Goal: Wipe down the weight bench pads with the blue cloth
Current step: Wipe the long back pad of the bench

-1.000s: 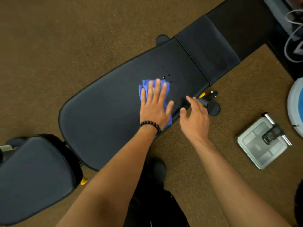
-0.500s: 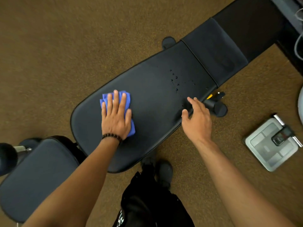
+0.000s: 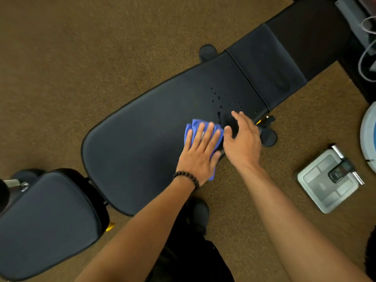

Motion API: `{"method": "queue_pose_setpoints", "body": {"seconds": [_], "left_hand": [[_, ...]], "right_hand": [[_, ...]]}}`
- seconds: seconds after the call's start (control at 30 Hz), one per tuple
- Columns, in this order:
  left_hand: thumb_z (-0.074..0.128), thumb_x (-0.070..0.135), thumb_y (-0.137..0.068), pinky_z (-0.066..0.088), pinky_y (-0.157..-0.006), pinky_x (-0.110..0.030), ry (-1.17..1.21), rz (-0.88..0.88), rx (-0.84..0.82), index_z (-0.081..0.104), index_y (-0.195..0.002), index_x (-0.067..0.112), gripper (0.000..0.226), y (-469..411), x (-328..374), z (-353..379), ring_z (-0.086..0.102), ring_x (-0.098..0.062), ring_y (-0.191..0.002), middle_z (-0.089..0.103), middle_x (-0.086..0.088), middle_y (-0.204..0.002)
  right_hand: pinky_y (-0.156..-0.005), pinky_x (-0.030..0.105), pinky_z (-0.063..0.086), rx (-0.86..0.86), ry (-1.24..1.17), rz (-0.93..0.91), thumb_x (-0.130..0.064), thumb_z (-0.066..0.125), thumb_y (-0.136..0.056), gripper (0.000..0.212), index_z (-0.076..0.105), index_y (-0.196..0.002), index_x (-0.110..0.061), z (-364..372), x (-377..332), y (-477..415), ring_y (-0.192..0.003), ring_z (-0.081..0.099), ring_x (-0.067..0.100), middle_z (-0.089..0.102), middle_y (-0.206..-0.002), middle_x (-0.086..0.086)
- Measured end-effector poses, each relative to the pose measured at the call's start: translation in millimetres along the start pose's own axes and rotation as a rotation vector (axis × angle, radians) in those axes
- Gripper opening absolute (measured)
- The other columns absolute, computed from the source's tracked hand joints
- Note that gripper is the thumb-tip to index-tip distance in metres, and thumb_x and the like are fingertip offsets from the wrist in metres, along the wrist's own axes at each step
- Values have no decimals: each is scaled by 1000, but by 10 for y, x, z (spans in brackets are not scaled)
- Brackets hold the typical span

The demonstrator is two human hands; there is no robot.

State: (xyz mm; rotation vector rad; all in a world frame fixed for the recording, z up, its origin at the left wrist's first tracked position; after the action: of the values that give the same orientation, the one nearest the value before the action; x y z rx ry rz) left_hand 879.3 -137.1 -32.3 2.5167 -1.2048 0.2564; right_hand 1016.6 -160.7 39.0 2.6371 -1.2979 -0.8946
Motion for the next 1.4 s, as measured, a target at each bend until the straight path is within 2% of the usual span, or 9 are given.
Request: {"method": "queue_pose_setpoints", "body": {"seconds": [0.13, 0.27, 0.57, 0.67, 0.87, 1.0, 1.13, 1.27, 1.4], "left_hand": [[31, 42, -110, 14, -128, -51, -44, 118, -12, 7, -165, 25, 62, 555, -445, -31, -3, -21, -160, 1, 3, -173], [44, 34, -106, 19, -126, -53, -18, 32, 64, 22, -163, 24, 62, 635, -969, -206, 9, -22, -159, 14, 1, -172], [23, 38, -108, 2, -128, -53, 121, -652, 204, 15, -164, 17, 61, -745, -1555, -599, 4, -31, -159, 12, -7, -172], [19, 37, -109, 1, -128, -55, 171, -732, 214, 18, -163, 13, 59, -1247, -1376, -650, 4, -32, -159, 17, -7, -171], [18, 42, -110, 1, -128, -55, 54, -329, 164, 8, -164, 14, 62, -1630, -396, -464, 0, -35, -159, 5, -8, -172], [17, 43, -110, 8, -126, -55, -46, 41, 23, 1, -165, 17, 62, -1182, 78, -185, -6, -31, -159, -3, -5, -173], [22, 40, -111, 7, -129, -51, -87, 300, -53, 1, -165, 22, 60, -462, -73, -108, -8, -24, -159, -3, 1, -173], [40, 37, -108, 20, -126, -52, -67, 235, 31, 19, -164, 22, 61, -98, -684, -255, 8, -22, -159, 12, 2, -172], [36, 36, -107, 20, -126, -53, -29, 23, 94, 22, -163, 20, 59, -336, -1004, -386, 10, -23, -159, 15, 0, -172]], "right_hand": [[-123, 43, 27, -26, 39, -26, -30, 55, -101, 54, 42, -153, -26, 41, -88, -24, -151, 29, 23, 33, -164, 0], [-120, 37, 23, 5, 99, -12, -29, 56, -100, 57, 40, -155, -25, -35, -77, -116, -150, 29, 26, 28, -166, 0], [-117, 40, 29, 71, 107, 38, -29, 60, -98, 59, 41, -154, -23, -180, 189, -298, -146, 35, 29, 32, -164, 4], [-116, 38, 30, 80, 107, 47, -30, 60, -98, 62, 37, -156, -24, -158, 251, -290, -146, 35, 27, 32, -164, 3], [-117, 41, 31, 91, 91, 24, -28, 61, -96, 71, 28, -159, -25, -137, 281, -388, -143, 38, 30, 37, -162, 5], [-116, 45, 36, 105, 95, 15, -26, 61, -96, 67, 33, -157, -22, -239, 261, -544, -143, 38, 31, 36, -162, 7], [-118, 42, 31, 114, 77, 19, -28, 59, -98, 65, 33, -157, -23, -369, 268, -659, -147, 34, 29, 34, -163, 6], [-120, 41, 27, 80, 91, 18, -32, 57, -100, 62, 34, -157, -25, -453, 327, -764, -149, 30, 26, 32, -164, 4], [-117, 40, 32, 69, 103, 0, -34, 57, -100, 58, 39, -154, -26, -509, 393, -929, -147, 33, 25, 35, -163, 2]]}}
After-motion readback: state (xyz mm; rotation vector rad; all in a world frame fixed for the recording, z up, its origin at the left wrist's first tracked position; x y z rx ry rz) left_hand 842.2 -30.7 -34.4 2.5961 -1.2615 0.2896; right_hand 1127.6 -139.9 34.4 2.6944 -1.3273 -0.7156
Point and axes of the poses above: each hand's wrist, its own y-axis away from the middle knuckle, its own z-axis out of the palm, x = y × z, the point moved 5 cm from there along -y, towards the middle knuckle
